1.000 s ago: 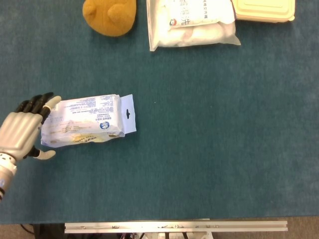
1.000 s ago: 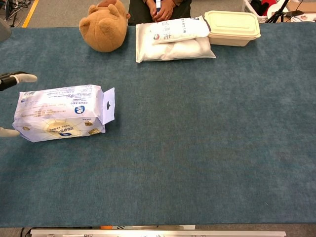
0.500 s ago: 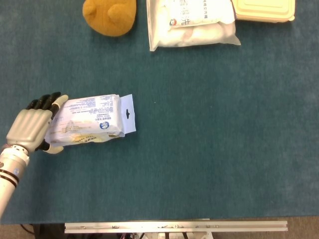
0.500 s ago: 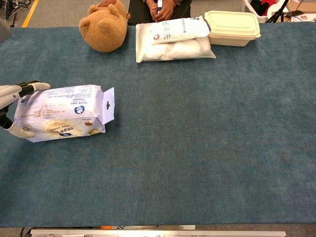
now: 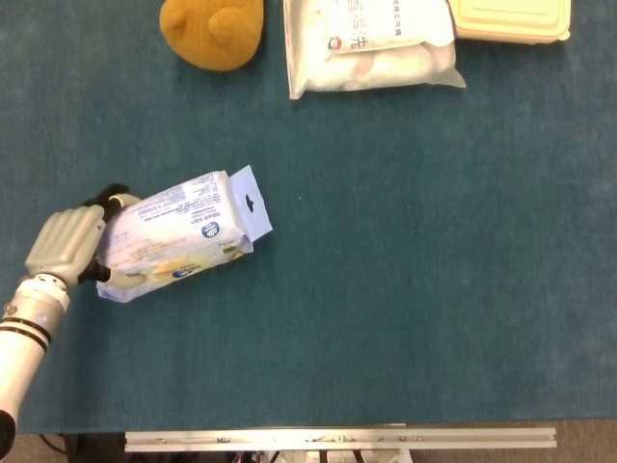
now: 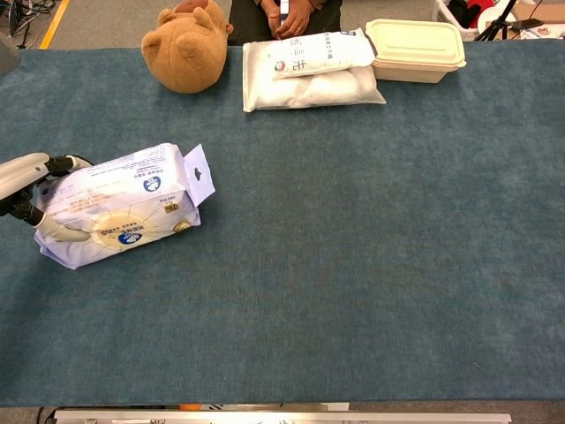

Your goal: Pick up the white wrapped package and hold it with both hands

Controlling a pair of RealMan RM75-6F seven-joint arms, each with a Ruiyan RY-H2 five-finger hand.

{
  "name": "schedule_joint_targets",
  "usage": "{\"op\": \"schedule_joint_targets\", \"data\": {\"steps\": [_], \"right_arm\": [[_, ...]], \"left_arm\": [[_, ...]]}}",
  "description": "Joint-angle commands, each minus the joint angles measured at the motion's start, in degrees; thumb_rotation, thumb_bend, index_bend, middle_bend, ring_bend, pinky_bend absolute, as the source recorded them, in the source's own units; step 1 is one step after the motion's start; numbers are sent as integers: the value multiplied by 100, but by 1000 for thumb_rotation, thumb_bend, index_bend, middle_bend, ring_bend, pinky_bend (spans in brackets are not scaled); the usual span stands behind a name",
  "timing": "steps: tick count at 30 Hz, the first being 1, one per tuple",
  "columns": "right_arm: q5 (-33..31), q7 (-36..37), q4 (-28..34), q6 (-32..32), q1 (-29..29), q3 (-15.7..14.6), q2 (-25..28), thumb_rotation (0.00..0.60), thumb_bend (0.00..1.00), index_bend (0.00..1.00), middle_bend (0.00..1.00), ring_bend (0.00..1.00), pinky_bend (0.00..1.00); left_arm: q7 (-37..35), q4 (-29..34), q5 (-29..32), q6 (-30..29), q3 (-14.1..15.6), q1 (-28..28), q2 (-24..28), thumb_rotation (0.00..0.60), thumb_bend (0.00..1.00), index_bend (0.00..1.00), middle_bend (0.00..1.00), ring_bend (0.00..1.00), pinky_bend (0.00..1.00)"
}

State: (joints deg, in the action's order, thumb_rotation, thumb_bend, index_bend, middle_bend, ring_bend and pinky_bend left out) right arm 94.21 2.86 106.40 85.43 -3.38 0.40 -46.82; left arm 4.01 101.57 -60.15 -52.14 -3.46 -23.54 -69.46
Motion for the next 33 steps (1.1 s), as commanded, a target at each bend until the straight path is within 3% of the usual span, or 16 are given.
{"op": "schedule_joint_targets", "data": {"steps": [1, 3, 5, 17, 20, 24, 33], "right_arm": [[-18, -59, 40, -45, -34, 16, -16, 600, 143, 185, 319, 290, 347], [-25, -116, 82, -75, -63, 33, -24, 600, 143, 185, 319, 290, 347], [-14, -159, 123, -82, -91, 56, -31, 600, 144, 185, 319, 289, 347], [429, -337, 449, -322, -547, 254, -66, 600, 144, 142, 288, 276, 347], [526, -415, 591, -481, -736, 329, -96, 600, 124, 110, 262, 250, 347], [574, -483, 789, -759, -1038, 458, -220, 600, 6, 68, 221, 206, 347], [211, -725, 1203, -1533, -1777, 807, -702, 600, 0, 0, 145, 129, 345]], "left_arm": [[-525, -141, 22, 316, -132, -62, -69, 600, 205, 457, 306, 373, 601], [-737, -207, -11, 452, -163, -99, -75, 600, 229, 525, 397, 449, 659], [-981, -167, -77, 572, -203, -120, -15, 600, 234, 543, 427, 471, 678], [-2300, 771, -654, 1015, -655, -333, 771, 600, 234, 521, 434, 469, 680], [-2430, 1005, -729, 1029, -755, -410, 891, 600, 234, 517, 432, 467, 680], [-2503, 1308, -827, 1001, -832, -488, 1026, 600, 233, 509, 430, 463, 679], [-2199, 1748, -677, 889, -867, -725, 1127, 600, 232, 489, 425, 463, 665]]}}
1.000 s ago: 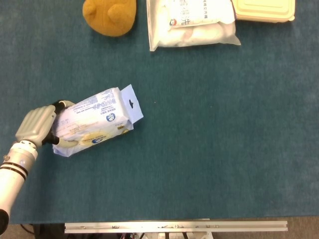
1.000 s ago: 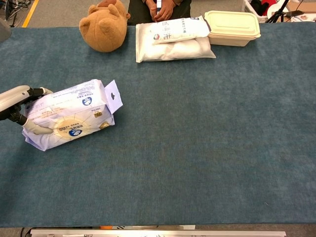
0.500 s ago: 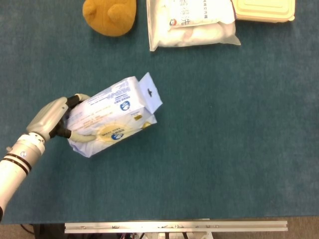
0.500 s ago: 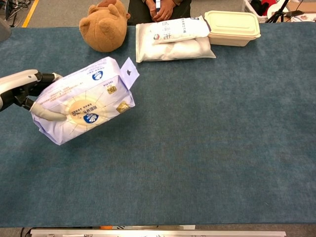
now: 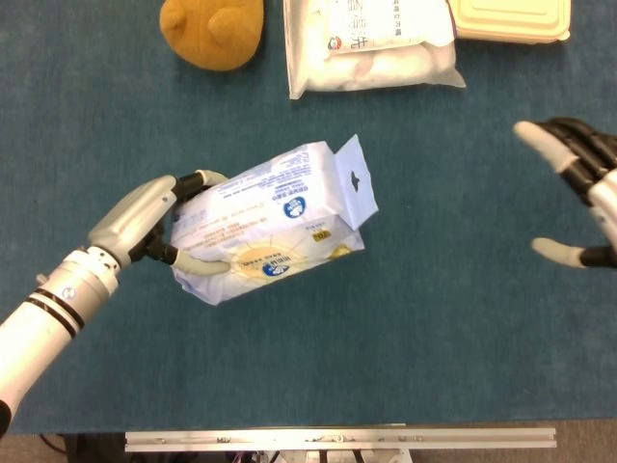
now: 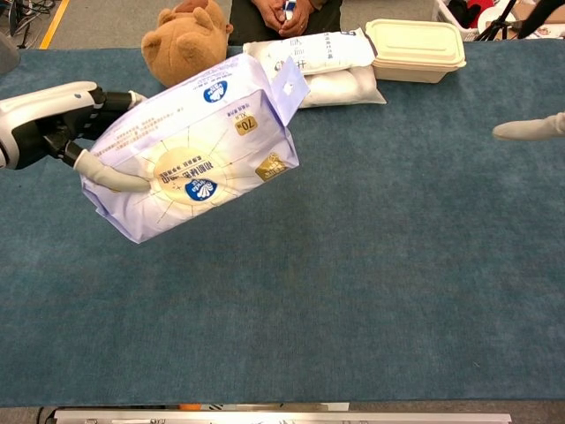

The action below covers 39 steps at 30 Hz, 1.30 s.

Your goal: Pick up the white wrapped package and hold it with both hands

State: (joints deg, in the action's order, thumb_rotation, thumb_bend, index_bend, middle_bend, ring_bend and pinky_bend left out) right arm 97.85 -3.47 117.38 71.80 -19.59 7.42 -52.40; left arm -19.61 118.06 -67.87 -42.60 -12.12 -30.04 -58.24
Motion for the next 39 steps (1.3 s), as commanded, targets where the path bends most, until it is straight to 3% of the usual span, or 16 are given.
{"op": "schedule_joint_targets", "data": {"steps": [1, 8, 17, 26, 39], "right_arm": [[-228, -107, 139, -252, -225, 134, -206, 600, 0, 0, 139, 125, 345], [-710, -223, 362, -695, -626, 275, -588, 600, 0, 0, 107, 96, 325], [-1287, -435, 487, -1179, -1049, 388, -802, 600, 0, 0, 24, 0, 185], [-1880, -613, 385, -1410, -1430, 538, -1194, 600, 0, 0, 21, 0, 184], [-2286, -724, 460, -1570, -1757, 486, -1617, 600, 0, 0, 21, 0, 179]], "left_arm": [[269, 138, 150, -95, 8, -107, 0, 600, 232, 488, 424, 463, 665], [987, 467, 700, -410, 40, -344, -52, 600, 231, 481, 422, 463, 665], [1571, 681, 1257, -687, 93, -605, -160, 600, 231, 475, 419, 463, 665], [1887, 848, 1527, -930, 103, -784, -287, 600, 231, 473, 419, 462, 665], [2313, 892, 1697, -1233, 149, -976, -500, 600, 231, 472, 418, 462, 665]]}}
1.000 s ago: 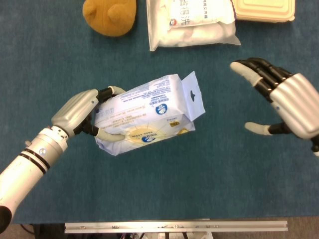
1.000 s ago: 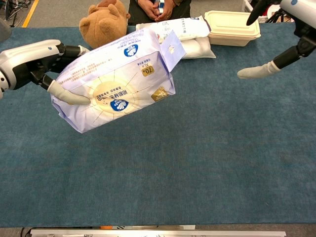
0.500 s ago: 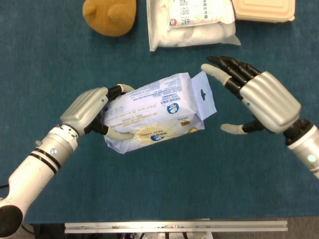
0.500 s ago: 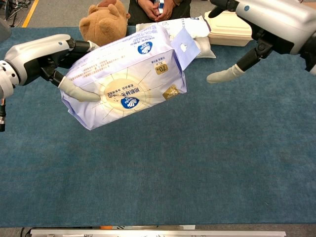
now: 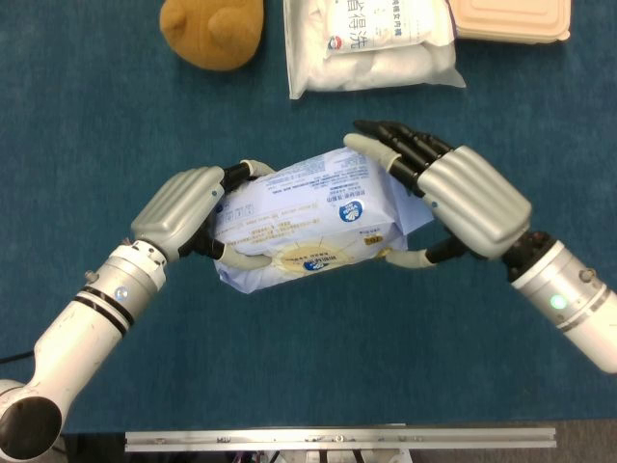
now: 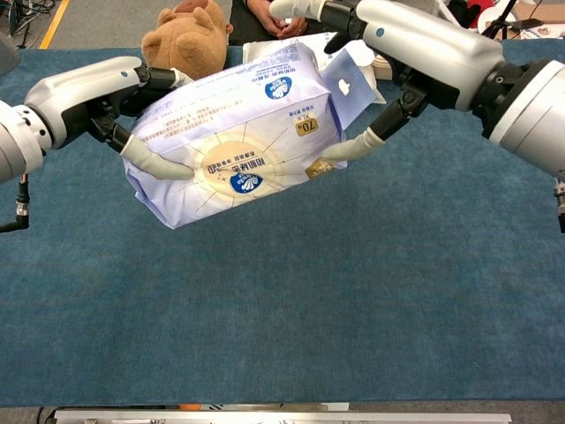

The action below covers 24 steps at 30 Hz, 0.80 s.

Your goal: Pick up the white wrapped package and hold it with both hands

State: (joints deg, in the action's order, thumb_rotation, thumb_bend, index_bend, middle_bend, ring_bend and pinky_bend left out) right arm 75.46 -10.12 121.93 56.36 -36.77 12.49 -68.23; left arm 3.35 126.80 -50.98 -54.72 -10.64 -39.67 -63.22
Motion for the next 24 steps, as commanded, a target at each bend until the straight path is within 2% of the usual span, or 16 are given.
{"op": "schedule_joint_targets", "data": {"steps": [1, 10, 13, 16, 19, 20, 24], "right_arm": [[-80, -103, -1, -30, -57, -31, -51, 600, 0, 0, 21, 0, 179], [-486, -331, -190, -42, -248, -17, -248, 600, 0, 0, 26, 0, 179], [-576, -385, -216, -40, -325, 7, -336, 600, 0, 0, 55, 7, 180], [-630, -446, -267, 6, -403, 39, -473, 600, 15, 10, 116, 62, 205], [-627, -506, -313, 69, -453, 46, -607, 600, 112, 151, 199, 173, 325], [-615, -541, -345, 126, -466, 58, -668, 600, 168, 222, 234, 229, 386], [-504, -847, -500, 405, -484, 35, -907, 600, 377, 382, 347, 387, 546]], "left_arm": [[19, 28, 10, -33, -5, -18, 3, 600, 231, 472, 418, 462, 665], [-120, 145, -111, -35, -13, 21, 135, 600, 231, 472, 417, 462, 665], [-158, 160, -138, 4, -18, 8, 166, 600, 231, 472, 417, 462, 665], [-174, 187, -174, 6, -11, 3, 168, 600, 231, 471, 416, 462, 665], [-174, 188, -192, 17, -1, -8, 170, 600, 231, 468, 414, 461, 665], [-188, 180, -188, 2, -7, -7, 162, 600, 232, 466, 414, 461, 665], [-254, 149, -238, 72, 6, -9, 210, 600, 230, 406, 403, 447, 665]]}}
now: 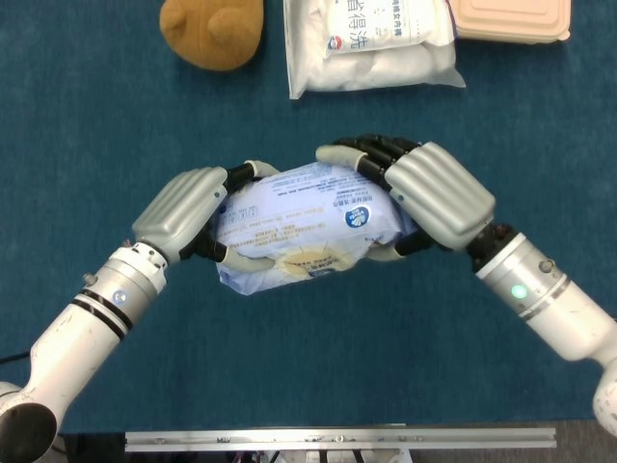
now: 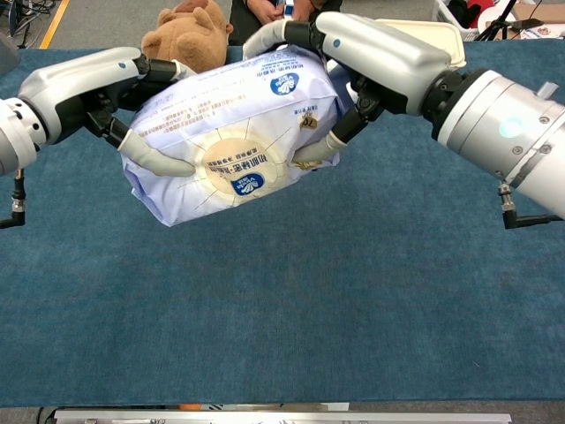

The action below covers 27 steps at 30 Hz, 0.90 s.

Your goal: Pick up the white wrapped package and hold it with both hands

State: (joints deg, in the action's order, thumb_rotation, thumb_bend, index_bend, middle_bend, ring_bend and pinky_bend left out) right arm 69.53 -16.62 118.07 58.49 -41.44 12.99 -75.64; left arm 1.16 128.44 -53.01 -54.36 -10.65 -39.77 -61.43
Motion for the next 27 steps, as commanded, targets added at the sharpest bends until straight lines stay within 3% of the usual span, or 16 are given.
{"op": "schedule_joint_targets", "data": {"steps": [1, 3, 5, 8, 9, 12, 17, 27], "right_arm": [[93, -216, -124, 214, -15, -24, -192, 600, 419, 431, 380, 432, 595], [73, -239, -173, 245, -14, -50, -246, 600, 461, 513, 428, 496, 658], [75, -232, -237, 259, -10, -80, -283, 600, 474, 543, 451, 521, 674], [129, -170, -288, 283, 6, -110, -305, 600, 482, 549, 467, 530, 676], [149, -147, -297, 291, 9, -111, -305, 600, 482, 549, 470, 532, 676], [254, -119, -352, 340, 22, -124, -307, 600, 482, 549, 474, 536, 680], [421, -83, -470, 429, 78, -207, -345, 600, 482, 549, 474, 552, 699], [681, 96, -334, 645, 272, -271, -104, 600, 482, 549, 474, 559, 708]], "left_arm": [[-58, -18, -53, 54, 10, 6, 44, 600, 230, 377, 391, 433, 661], [-190, -32, -164, 221, 25, 9, 123, 600, 229, 248, 331, 372, 616], [-400, -61, -282, 408, 23, 32, 249, 600, 229, 77, 209, 243, 504], [-642, -109, -478, 639, 23, 64, 450, 600, 206, 0, 31, 33, 280], [-723, -126, -542, 680, 16, 82, 492, 600, 193, 0, 7, 7, 229], [-993, -182, -744, 778, -8, 149, 611, 600, 156, 0, 0, 0, 143], [-1401, -338, -1114, 907, -38, 258, 806, 600, 103, 0, 0, 0, 106], [-1707, -605, -1542, 651, -10, 555, 1185, 600, 96, 0, 0, 0, 94]]}}
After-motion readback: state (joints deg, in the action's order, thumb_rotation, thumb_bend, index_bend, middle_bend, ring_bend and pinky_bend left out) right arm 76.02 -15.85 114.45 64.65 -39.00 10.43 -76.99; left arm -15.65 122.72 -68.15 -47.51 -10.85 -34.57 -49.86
